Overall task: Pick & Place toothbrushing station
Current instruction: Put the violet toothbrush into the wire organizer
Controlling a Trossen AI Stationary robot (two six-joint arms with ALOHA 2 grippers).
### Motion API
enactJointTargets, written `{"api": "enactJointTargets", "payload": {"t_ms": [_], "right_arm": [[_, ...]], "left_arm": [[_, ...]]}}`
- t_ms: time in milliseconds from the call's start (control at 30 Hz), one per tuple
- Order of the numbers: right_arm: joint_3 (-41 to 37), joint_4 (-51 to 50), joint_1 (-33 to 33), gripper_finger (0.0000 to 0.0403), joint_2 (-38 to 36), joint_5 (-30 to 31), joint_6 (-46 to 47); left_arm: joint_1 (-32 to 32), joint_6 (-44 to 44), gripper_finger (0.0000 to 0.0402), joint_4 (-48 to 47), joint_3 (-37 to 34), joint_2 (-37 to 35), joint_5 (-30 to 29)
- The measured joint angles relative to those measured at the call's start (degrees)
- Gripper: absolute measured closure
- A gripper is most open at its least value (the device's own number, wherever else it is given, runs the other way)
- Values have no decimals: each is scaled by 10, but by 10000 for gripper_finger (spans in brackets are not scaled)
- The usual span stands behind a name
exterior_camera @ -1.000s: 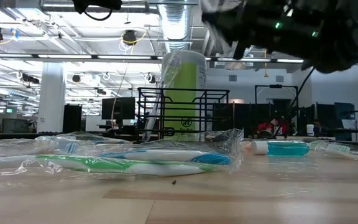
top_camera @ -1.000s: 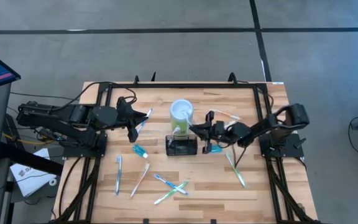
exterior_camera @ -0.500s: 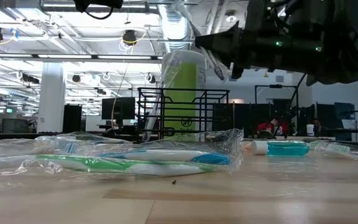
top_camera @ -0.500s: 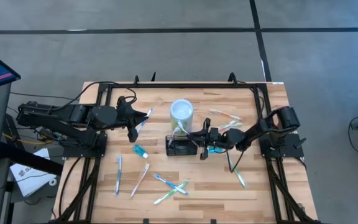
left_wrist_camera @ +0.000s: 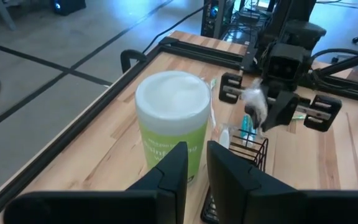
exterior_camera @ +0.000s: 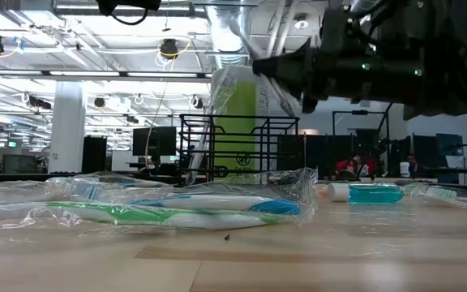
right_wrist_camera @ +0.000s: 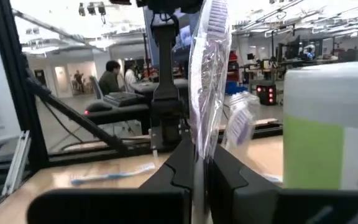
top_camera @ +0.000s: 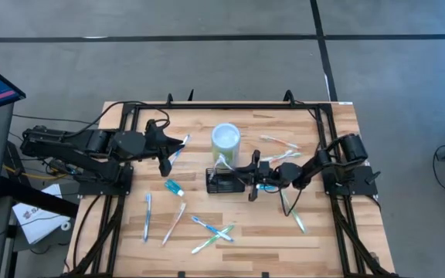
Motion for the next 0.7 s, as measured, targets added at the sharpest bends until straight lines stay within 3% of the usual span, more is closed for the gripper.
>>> {"api": "enactJointTargets", "payload": {"t_ms": [700], "right_arm": [[3,-4,8,382,22,11,-2]], "left_arm": [[0,0,348,9,0,0,0]]}}
